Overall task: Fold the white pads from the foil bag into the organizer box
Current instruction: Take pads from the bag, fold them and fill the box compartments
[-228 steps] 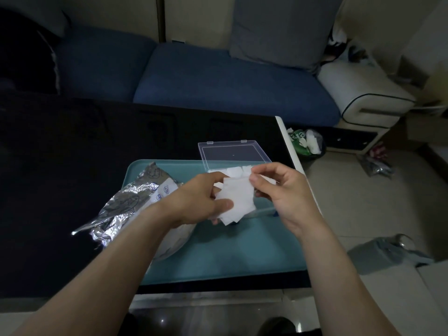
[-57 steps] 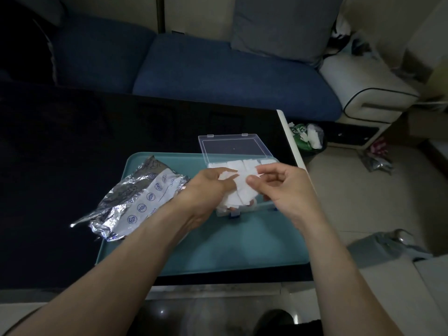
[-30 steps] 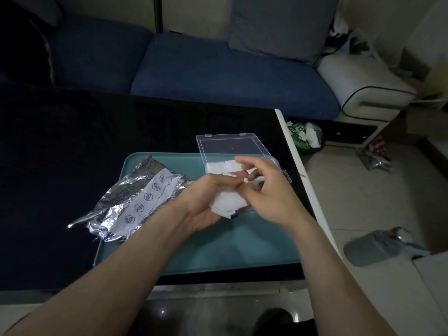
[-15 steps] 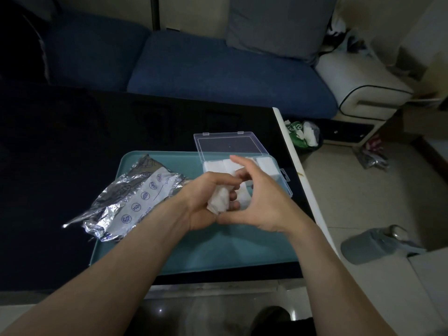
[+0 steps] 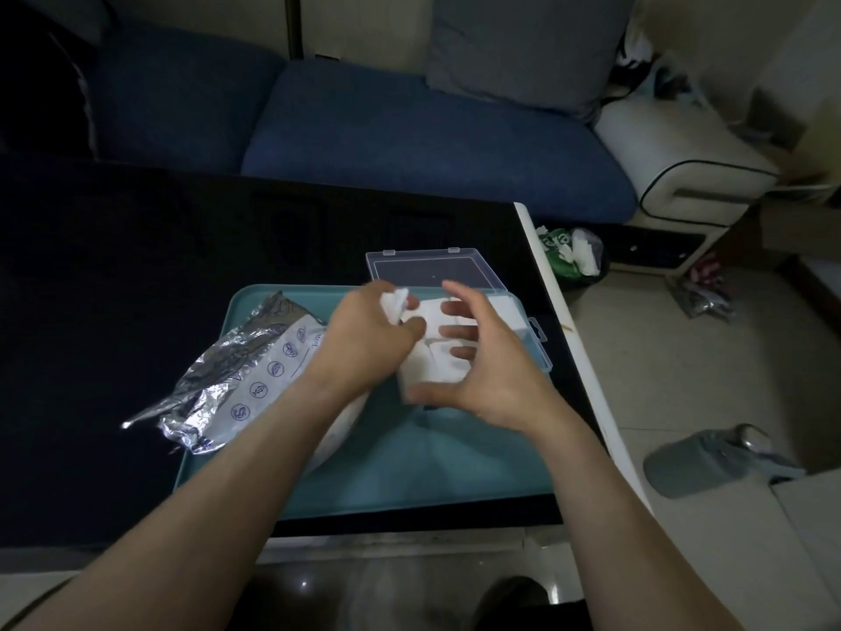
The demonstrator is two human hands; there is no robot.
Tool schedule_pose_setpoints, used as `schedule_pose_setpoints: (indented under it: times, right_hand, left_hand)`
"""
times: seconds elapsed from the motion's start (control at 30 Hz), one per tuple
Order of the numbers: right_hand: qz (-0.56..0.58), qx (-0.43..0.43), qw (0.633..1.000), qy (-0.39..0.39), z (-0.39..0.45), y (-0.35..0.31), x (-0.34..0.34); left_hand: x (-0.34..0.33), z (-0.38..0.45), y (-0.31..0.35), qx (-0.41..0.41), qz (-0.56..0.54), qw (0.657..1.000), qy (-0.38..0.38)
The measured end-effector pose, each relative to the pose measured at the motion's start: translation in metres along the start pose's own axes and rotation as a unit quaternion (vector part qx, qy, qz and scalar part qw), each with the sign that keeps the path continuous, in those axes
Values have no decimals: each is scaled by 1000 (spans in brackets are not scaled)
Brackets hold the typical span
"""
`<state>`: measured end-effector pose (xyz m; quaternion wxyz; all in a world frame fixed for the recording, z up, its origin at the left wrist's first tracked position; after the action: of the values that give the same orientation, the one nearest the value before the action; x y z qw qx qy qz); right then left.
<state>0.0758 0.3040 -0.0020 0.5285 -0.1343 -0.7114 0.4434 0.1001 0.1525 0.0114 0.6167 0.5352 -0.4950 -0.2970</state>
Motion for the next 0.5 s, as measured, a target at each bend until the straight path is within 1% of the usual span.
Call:
schedule_pose_setpoints:
  times: [0.03,0.07,0.1,0.13,0.17,0.23,0.27,0.3,0.33,0.37,0.43,0.5]
  right_hand:
    - [0,-9,1000,20,1,1,2]
    - [-8,-19,999,36,2,1,4]
    - [-18,-30,998,44,2,1,4]
    - [-24,-38,998,44,2,-1,1]
    - [-24,-39,998,39,1,-3,-3]
    - [2,-38,999,21,-1,-10,-17]
    - [13,-36,999,12,-3,-14,-25]
    - [8,-32,999,8,-3,-17,-34]
    - [-11,-28,1000,2,-3,-19,-44]
    - [-37,-26,999,-9,-3,-21,-53]
    - [-82,-26,996,-37,-3,-22,-73]
    - [-109,-39,992,-57,0,-21,-88]
  left_hand:
    - [11,1,9,-44,42,998,18]
    - [19,3,11,-59,78,995,20]
    - [27,5,10,-56,129,990,19]
    - [35,8,5,-39,202,979,13]
    - [42,10,-3,-10,283,959,-6]
    - [52,10,-20,69,408,907,-76]
    - [55,8,-29,107,449,880,-114]
    - [57,5,-35,136,480,854,-147]
    - [58,4,-41,152,501,835,-168]
    - [59,4,-45,151,514,826,-175]
    - [60,6,-49,138,523,824,-170]
    - [62,8,-53,144,507,834,-163]
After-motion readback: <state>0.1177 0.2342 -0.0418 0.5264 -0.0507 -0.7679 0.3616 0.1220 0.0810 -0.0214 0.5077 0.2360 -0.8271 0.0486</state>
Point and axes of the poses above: each hand's wrist, its own z-axis towards the middle knuckle, its own x-axis out of the back of the hand, y = z × x, the point moved 5 cm from there along z, towards the middle knuckle, and after that the axes turned 6 degrees about -z, right-handed, at the moved point
